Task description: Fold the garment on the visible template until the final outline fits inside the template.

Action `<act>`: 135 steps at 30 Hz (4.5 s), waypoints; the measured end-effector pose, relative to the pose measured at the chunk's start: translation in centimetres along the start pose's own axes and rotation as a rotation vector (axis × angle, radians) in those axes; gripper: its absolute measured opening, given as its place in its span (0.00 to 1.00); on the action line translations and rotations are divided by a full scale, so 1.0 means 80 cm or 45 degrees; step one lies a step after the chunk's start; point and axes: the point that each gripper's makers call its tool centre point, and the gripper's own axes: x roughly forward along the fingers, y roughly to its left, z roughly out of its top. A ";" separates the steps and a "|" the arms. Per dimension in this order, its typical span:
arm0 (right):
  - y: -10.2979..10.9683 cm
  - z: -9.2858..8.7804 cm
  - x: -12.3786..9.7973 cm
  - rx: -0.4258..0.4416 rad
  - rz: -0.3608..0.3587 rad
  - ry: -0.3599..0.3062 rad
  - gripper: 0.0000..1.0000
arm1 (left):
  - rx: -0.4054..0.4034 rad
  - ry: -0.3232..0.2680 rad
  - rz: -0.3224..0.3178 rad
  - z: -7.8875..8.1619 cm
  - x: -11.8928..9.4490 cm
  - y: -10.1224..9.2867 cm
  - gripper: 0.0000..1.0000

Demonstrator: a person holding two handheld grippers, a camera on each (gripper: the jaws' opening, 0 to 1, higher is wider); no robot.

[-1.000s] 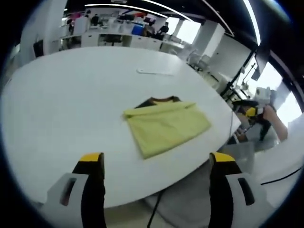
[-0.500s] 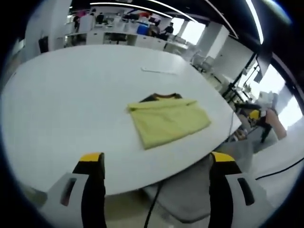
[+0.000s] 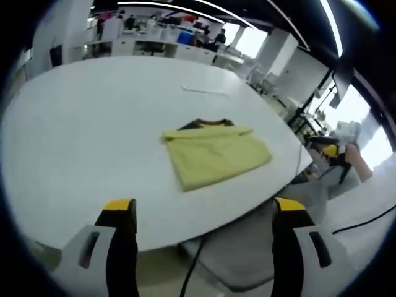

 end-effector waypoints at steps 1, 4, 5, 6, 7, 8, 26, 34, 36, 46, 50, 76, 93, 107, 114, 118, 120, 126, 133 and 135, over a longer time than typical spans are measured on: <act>-0.001 -0.001 0.000 -0.001 -0.004 0.004 1.00 | 0.005 0.003 -0.002 0.001 0.001 0.000 0.87; -0.003 -0.002 0.001 -0.001 -0.008 0.012 1.00 | 0.018 0.008 -0.006 0.004 0.002 -0.002 0.87; -0.003 -0.002 0.001 -0.003 -0.007 0.013 1.00 | 0.021 0.005 -0.007 0.006 0.002 -0.002 0.87; -0.003 -0.001 0.000 -0.004 -0.006 0.013 1.00 | 0.022 0.003 -0.008 0.007 0.002 -0.002 0.87; -0.003 -0.001 0.000 -0.005 -0.006 0.013 1.00 | 0.021 0.001 -0.010 0.008 0.002 -0.002 0.87; -0.004 -0.001 0.000 -0.006 -0.008 0.015 1.00 | 0.020 0.002 -0.010 0.008 0.003 -0.002 0.87; -0.009 0.004 0.014 -0.009 0.000 0.033 0.98 | 0.014 0.019 -0.009 0.010 0.007 0.003 0.86; -0.007 0.001 0.032 -0.025 0.017 0.059 0.96 | 0.004 0.038 -0.005 0.004 0.012 0.005 0.85; -0.008 0.001 0.037 -0.027 0.023 0.064 0.95 | -0.003 0.043 -0.004 0.003 0.015 0.005 0.85; -0.022 0.004 0.051 -0.040 0.017 0.056 0.90 | 0.000 0.072 -0.023 0.009 0.041 0.001 0.84; -0.026 0.005 0.056 -0.049 0.028 0.059 0.89 | 0.018 0.077 -0.033 0.018 0.054 -0.004 0.83; -0.050 0.008 0.099 -0.026 0.024 0.063 0.81 | 0.052 0.119 -0.059 0.035 0.107 0.009 0.78; -0.049 0.018 0.135 -0.012 0.060 0.029 0.75 | 0.062 0.137 -0.089 0.047 0.139 0.015 0.71; -0.070 0.012 0.174 -0.022 0.005 0.056 0.63 | 0.092 0.155 -0.048 0.051 0.175 0.033 0.60; -0.082 0.003 0.196 -0.044 -0.028 0.091 0.58 | 0.116 0.181 -0.026 0.051 0.193 0.041 0.55; -0.087 0.005 0.209 -0.036 -0.046 0.075 0.53 | 0.138 0.173 -0.003 0.054 0.207 0.046 0.51; -0.089 0.008 0.216 -0.033 -0.059 0.061 0.52 | 0.138 0.136 0.029 0.059 0.214 0.053 0.45; -0.108 0.010 0.230 -0.077 -0.153 0.043 0.48 | 0.121 0.099 0.082 0.060 0.233 0.067 0.35; -0.122 0.006 0.245 -0.069 -0.220 0.042 0.45 | 0.137 0.065 0.120 0.064 0.249 0.076 0.30; -0.122 0.004 0.249 -0.078 -0.234 0.048 0.44 | 0.161 0.067 0.132 0.062 0.254 0.079 0.28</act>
